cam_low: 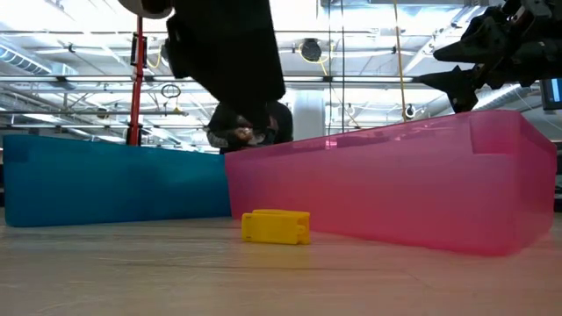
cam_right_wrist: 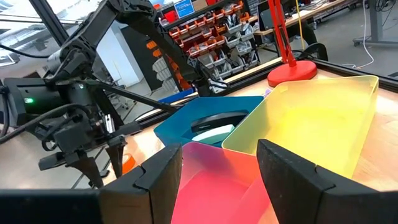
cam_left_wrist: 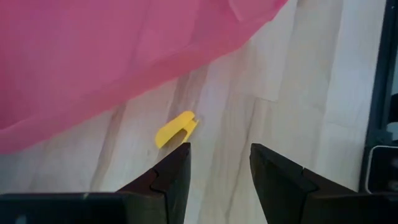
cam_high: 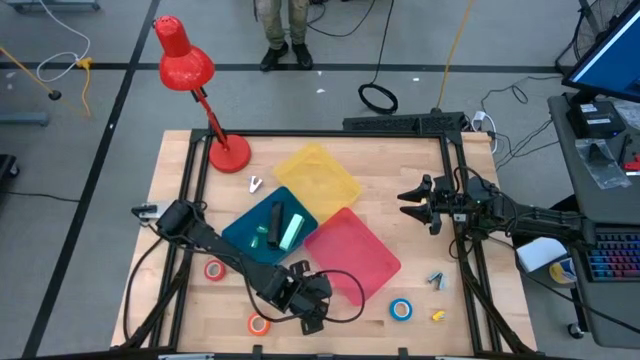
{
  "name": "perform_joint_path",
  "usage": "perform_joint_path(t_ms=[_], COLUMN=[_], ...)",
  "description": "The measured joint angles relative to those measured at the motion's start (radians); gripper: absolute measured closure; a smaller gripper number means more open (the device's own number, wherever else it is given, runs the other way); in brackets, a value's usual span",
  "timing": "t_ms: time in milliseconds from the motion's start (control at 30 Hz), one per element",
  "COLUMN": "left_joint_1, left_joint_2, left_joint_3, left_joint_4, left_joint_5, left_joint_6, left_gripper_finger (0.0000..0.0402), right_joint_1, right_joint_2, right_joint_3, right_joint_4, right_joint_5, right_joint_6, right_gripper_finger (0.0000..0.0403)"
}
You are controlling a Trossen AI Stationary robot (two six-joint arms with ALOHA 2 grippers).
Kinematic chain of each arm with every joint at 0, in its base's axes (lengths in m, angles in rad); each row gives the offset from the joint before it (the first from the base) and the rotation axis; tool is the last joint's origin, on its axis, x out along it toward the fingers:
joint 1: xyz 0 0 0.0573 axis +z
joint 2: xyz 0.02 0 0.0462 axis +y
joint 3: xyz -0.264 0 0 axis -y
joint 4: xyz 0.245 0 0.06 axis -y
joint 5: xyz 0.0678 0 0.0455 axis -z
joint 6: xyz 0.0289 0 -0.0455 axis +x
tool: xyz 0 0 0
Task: Pick and place Stapler, Stapler remover, tape
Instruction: Put the left yellow stapler into the blue bin
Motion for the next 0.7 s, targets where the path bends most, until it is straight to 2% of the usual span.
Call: perform_joint_path(t_ms=[433, 700], left_joint_1=[0.023, 0.045], left_joint_2=[0.000, 0.000], left_joint_3=[-0.077, -0.091], left_joint_4=[0.107, 0.107], left_joint_5=[-0.010, -0.010], left_joint_6=[0.111, 0.169], left_gripper_finger=[0.0238, 0.0238], right_joint_1=[0.000, 0.000], right_joint_2=[0.000, 0.000], right_joint_3=[0.000, 0.000], right_joint_4=[0.000, 0.000], right_joint_5=[0.000, 0.000], right_joint_6=[0.000, 0.000], right_gripper_finger=[0.0202, 0.0202])
